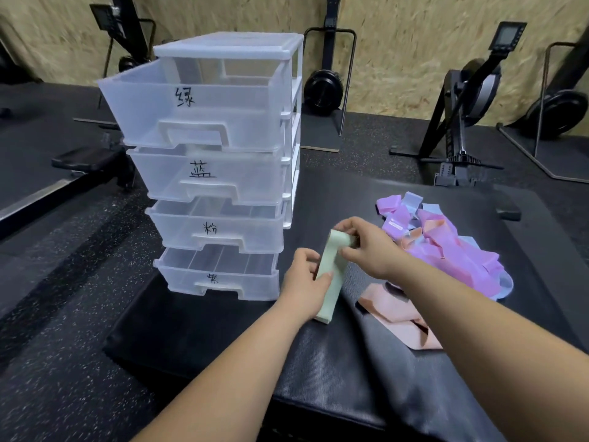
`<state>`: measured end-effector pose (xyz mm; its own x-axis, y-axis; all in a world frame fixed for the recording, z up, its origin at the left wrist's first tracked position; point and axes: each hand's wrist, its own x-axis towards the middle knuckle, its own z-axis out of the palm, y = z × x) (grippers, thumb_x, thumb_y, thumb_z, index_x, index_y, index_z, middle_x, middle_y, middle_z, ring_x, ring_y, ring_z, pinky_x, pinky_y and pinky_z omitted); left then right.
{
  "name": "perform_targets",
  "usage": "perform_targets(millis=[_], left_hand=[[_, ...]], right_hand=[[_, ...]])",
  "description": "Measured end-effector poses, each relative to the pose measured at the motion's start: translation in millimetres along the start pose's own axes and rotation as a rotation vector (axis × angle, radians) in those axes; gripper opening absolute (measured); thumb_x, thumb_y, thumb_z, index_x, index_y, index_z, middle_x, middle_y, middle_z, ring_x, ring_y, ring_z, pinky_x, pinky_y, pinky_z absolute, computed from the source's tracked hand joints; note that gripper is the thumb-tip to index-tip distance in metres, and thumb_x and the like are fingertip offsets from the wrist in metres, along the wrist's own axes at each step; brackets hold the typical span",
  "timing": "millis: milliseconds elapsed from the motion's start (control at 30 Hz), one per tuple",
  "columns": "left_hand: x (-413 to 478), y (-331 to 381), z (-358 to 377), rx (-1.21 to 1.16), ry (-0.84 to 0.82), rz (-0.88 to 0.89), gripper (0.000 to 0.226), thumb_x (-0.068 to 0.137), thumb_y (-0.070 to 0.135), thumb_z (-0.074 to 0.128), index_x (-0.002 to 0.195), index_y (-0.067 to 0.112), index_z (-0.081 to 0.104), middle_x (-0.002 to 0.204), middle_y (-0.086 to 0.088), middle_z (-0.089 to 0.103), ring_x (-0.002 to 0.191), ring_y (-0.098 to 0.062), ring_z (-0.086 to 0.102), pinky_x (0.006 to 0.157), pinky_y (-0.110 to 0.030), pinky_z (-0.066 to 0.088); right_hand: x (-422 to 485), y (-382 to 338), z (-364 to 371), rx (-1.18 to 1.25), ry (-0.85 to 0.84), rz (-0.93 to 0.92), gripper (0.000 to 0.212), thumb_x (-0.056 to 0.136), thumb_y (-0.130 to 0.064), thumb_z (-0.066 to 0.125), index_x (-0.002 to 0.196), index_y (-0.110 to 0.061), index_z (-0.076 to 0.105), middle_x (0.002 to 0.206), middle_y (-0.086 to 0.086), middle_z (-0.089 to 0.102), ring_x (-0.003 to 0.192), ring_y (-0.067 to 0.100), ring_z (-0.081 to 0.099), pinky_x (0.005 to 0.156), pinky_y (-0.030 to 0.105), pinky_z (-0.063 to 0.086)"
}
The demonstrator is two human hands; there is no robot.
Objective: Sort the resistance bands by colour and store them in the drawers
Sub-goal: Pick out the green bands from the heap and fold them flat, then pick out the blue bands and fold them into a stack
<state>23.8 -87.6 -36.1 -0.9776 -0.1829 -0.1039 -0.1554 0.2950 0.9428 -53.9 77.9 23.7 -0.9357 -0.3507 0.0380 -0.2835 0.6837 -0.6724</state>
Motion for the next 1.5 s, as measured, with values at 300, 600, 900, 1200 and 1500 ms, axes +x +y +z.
perform_targets(millis=[300, 600, 900, 1200, 1500], left_hand=[[69, 11, 28, 0.137, 0.218, -0.092, 0.034, 0.101, 0.018, 0.06, 0.114, 0.042, 0.041, 0.116, 0.011, 0.066, 0.104, -0.02, 0.064, 0.084, -0.039, 0.053], [101, -18, 46, 0.508, 0.339, -0.065, 0.036, 0.105, 0.031, 0.056, 0.139, 0.041, 0.053, 0.129, 0.01, 0.06, 0.127, -0.02, 0.043, 0.112, -0.038, 0.032], [103, -3, 39, 0.521, 0.251, -0.056, 0.043, 0.104, 0.032, 0.059, 0.146, 0.028, 0.056, 0.144, 0.0, 0.048, 0.13, -0.024, 0.045, 0.109, -0.038, 0.041], [43, 18, 55, 0.538, 0.181, 0.221, 0.049, 0.101, 0.043, 0.062, 0.147, 0.029, 0.054, 0.15, 0.005, 0.044, 0.145, -0.019, 0.033, 0.118, -0.04, 0.034], [-27, 21, 84, 0.639, -0.054, 0.429, 0.048, 0.099, 0.038, 0.061, 0.146, 0.029, 0.054, 0.145, 0.007, 0.047, 0.144, -0.018, 0.035, 0.12, -0.037, 0.032]], right_hand=[[94, 51, 35, 0.272, 0.071, 0.132, 0.056, 0.087, -0.017, 0.078, 0.136, -0.034, 0.056, 0.103, 0.002, 0.069, 0.092, 0.022, 0.067, 0.085, 0.039, 0.057], [120, 75, 73, 0.119, 0.124, 0.048, 0.046, 0.089, -0.022, 0.078, 0.131, -0.034, 0.063, 0.117, -0.01, 0.061, 0.105, 0.011, 0.064, 0.101, 0.039, 0.053], [103, 69, 58, -0.103, 0.267, 0.087, 0.024, 0.091, -0.046, 0.075, 0.114, -0.041, 0.069, 0.115, -0.008, 0.051, 0.118, 0.02, 0.045, 0.085, 0.038, 0.05], [8, 70, 16, -0.245, 0.223, 0.021, 0.036, 0.092, -0.039, 0.074, 0.127, -0.039, 0.066, 0.125, -0.006, 0.053, 0.123, 0.02, 0.045, 0.09, 0.037, 0.049], [-95, 92, -23, -0.481, 0.146, -0.016, 0.039, 0.092, -0.042, 0.069, 0.131, -0.037, 0.066, 0.135, -0.005, 0.053, 0.123, 0.023, 0.048, 0.091, 0.038, 0.05]])
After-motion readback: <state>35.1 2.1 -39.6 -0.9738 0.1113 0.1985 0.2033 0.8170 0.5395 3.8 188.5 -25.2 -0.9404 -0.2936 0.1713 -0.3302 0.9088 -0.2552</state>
